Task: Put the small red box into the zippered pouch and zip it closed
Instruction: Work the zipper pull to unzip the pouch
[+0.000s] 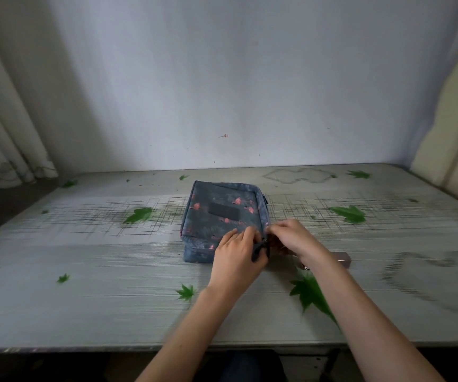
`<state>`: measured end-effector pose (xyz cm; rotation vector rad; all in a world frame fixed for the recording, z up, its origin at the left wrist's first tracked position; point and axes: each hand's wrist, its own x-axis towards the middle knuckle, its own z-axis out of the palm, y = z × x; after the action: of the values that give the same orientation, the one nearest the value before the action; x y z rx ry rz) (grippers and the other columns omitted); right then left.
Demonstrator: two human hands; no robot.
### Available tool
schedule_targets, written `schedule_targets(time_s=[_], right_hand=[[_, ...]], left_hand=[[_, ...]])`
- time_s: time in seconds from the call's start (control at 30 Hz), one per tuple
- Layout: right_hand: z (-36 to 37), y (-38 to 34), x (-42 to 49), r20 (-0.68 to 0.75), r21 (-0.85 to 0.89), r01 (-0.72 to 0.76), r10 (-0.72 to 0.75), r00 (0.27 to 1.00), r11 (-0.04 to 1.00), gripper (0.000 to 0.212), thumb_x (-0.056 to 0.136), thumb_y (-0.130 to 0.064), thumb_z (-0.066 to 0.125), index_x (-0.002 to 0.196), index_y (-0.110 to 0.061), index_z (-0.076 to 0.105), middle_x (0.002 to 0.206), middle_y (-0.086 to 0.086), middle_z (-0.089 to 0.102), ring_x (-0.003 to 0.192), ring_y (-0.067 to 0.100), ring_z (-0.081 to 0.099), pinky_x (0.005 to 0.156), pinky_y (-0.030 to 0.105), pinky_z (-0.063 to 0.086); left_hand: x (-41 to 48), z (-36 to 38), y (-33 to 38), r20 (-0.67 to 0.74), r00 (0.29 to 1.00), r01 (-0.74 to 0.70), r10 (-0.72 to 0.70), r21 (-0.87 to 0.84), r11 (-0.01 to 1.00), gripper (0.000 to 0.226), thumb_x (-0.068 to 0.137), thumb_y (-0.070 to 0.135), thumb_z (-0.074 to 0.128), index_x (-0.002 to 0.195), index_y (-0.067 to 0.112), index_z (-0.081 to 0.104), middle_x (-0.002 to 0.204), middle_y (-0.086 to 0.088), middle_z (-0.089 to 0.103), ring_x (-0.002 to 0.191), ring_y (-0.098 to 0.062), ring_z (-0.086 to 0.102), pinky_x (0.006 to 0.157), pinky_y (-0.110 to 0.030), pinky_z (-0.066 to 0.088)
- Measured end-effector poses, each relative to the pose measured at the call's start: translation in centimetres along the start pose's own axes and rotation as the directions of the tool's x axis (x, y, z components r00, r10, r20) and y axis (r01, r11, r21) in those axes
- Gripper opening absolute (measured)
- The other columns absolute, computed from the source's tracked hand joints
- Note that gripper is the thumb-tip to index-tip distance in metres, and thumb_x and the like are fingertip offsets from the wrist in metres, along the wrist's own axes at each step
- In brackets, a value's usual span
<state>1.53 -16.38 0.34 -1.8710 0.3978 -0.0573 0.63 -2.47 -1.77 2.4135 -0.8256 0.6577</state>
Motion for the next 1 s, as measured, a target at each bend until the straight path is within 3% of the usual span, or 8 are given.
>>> schedule_targets(time_s=[0.1,0.27,0.4,0.6,0.73,1.0], right_hand=[[-0.01,-0.05,-0.11,-0.012,0.002,-0.001,0.001,1.0,1.0,0.017,0.083,-0.019,0.059,0.067,-0.012,0.063,0.059,0.003,0.058,0.051,0.012,0.054,0.033,0.009,0.039],[0.02,-0.11,-0.26,-0.015,-0.018,0.001,-0.002,1.0,1.0,0.018,0.083,-0.02,0.058,0.079,-0.005,0.068,0.06,0.003,0.058,0.052,0.013,0.054,0.032,0.01,0.038],[0.0,-0.02,-0.17,-0.016,-0.029,-0.002,0.002,1.0,1.0,0.018,0.082,-0.021,0.059,0.077,-0.007,0.069,0.061,0.002,0.059,0.054,0.012,0.055,0.044,0.018,0.041],[-0.05,0.22,-0.05,-0.009,-0.037,0.008,-0.009,1.0,0.999,0.017,0.081,-0.022,0.06,0.069,-0.013,0.065,0.062,0.003,0.061,0.057,0.014,0.057,0.052,0.024,0.041],[0.06,0.33,0.1,-0.009,-0.033,0.019,-0.02,1.0,0.999,0.018,0.082,-0.022,0.059,0.068,-0.012,0.065,0.064,0.004,0.061,0.06,0.016,0.057,0.056,0.025,0.044],[0.24,-0.06,-0.41,-0.001,-0.085,0.032,-0.032,0.999,0.996,0.024,0.083,-0.028,0.059,0.074,-0.006,0.067,0.055,0.003,0.059,0.048,0.015,0.056,0.046,0.02,0.043]], left_hand=[[-0.16,-0.02,-0.11,-0.041,0.995,-0.092,0.096,0.084,0.992,0.024,0.064,0.02,0.077,0.077,0.015,0.057,0.065,0.001,0.071,0.066,-0.019,0.068,0.078,-0.029,0.055],[-0.21,0.09,-0.15,0.001,0.997,-0.083,0.084,0.058,0.995,0.026,0.07,0.021,0.071,0.086,0.015,0.053,0.074,-0.001,0.072,0.071,-0.021,0.069,0.088,-0.032,0.05],[-0.21,-0.07,0.06,0.016,0.996,-0.091,0.091,0.058,0.994,0.026,0.068,0.02,0.071,0.086,0.015,0.054,0.073,0.0,0.069,0.07,-0.022,0.067,0.079,-0.03,0.053],[-0.34,-0.19,-0.03,0.019,0.997,-0.075,0.075,-0.003,0.997,0.015,0.076,0.017,0.06,0.088,0.011,0.054,0.077,-0.005,0.071,0.077,-0.025,0.066,0.087,-0.031,0.05],[-0.33,-0.32,-0.05,-0.029,0.996,-0.081,0.082,0.015,0.997,0.013,0.075,0.018,0.063,0.082,0.012,0.054,0.067,-0.003,0.069,0.069,-0.022,0.066,0.074,-0.027,0.052],[-0.4,0.01,-0.3,-0.017,1.0,0.014,-0.016,-0.131,0.991,0.011,0.084,0.024,0.051,0.085,0.015,0.044,0.077,-0.005,0.066,0.078,-0.025,0.061,0.074,-0.031,0.043]])
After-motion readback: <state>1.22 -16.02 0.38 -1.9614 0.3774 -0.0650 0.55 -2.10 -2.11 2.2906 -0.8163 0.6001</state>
